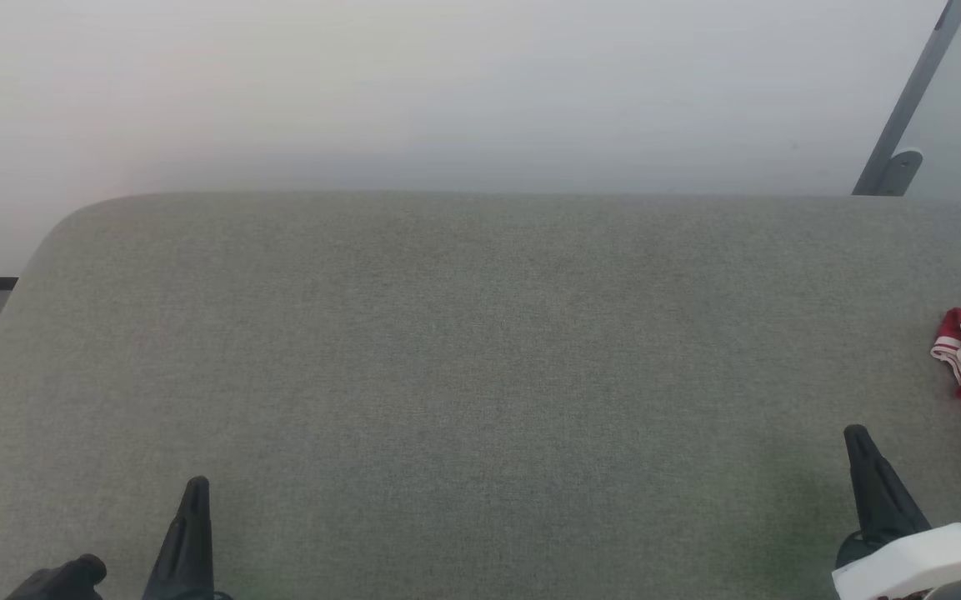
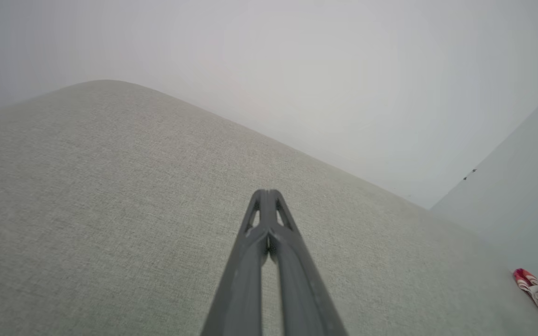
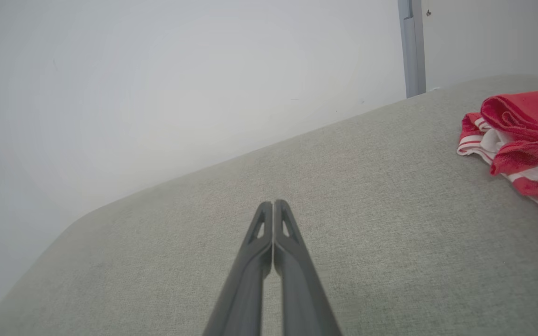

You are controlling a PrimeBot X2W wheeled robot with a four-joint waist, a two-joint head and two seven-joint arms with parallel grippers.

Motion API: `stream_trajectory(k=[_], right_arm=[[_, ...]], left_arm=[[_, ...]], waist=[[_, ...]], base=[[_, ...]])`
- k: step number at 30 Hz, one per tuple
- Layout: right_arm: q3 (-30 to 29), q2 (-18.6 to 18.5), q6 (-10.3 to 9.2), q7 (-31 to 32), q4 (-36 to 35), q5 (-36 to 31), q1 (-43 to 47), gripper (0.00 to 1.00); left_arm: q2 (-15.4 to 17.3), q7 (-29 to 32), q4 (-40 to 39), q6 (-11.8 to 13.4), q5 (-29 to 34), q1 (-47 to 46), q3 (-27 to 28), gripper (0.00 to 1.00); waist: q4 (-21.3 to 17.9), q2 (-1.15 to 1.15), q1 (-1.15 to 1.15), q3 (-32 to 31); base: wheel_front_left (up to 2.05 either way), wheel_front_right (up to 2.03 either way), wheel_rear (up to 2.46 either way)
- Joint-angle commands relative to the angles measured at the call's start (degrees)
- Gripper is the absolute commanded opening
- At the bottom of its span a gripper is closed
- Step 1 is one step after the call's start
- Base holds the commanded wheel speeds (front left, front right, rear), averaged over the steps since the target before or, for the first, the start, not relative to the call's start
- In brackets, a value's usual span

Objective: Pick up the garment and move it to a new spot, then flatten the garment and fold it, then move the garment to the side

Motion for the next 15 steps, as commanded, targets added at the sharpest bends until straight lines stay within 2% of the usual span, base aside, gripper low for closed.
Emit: stream_trajectory(k=[1, 15], right_arm=[[-0.3, -0.2, -0.01, 0.3, -0.5, 1.6, -1.5, 0.00], [-0.8, 1.2, -0.01, 2.4, 1.1, 12.6, -3.4, 0.00]], left_arm=[[0.3, 0.4, -0.6, 0.0, -1.5, -1.6, 0.1, 0.00], [-0.3, 3.6, 1.2, 0.0, -13.2, -4.4, 0.1, 0.00]], waist=[[0.0, 0.00, 0.00, 0.0], [-0.5, 0.00, 0.00, 0.1]], base=[[0.00, 0.00, 0.00], [0.00, 0.00, 0.00]])
